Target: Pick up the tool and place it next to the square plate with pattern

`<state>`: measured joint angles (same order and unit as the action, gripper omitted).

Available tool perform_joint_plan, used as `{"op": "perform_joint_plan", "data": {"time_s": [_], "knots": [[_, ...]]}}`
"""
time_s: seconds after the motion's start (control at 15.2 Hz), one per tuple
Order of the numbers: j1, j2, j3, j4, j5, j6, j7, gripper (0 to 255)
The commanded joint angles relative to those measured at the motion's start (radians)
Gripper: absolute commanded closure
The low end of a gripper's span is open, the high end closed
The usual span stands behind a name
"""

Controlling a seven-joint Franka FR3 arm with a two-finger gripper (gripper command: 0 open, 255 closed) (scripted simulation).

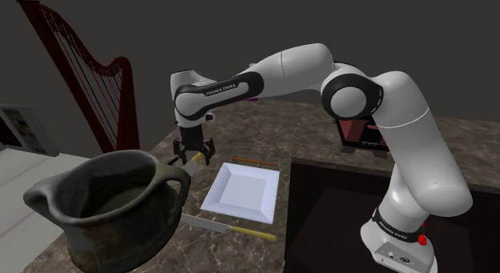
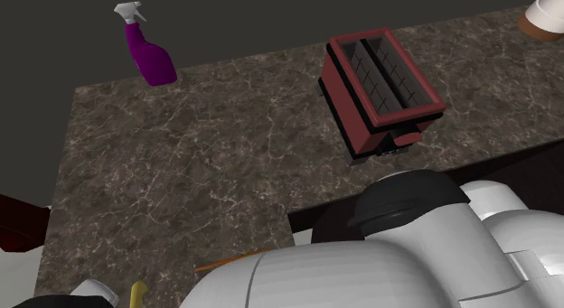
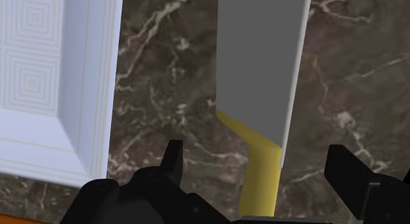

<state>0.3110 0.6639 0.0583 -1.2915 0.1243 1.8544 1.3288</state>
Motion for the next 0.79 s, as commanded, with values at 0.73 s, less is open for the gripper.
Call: {"op": "perform_joint_plan", "data": {"time_s": [0.73], "knots": [[-0.007,-0.003,-0.001,0.12,-0.003,-0.124,0.008,0]]}}
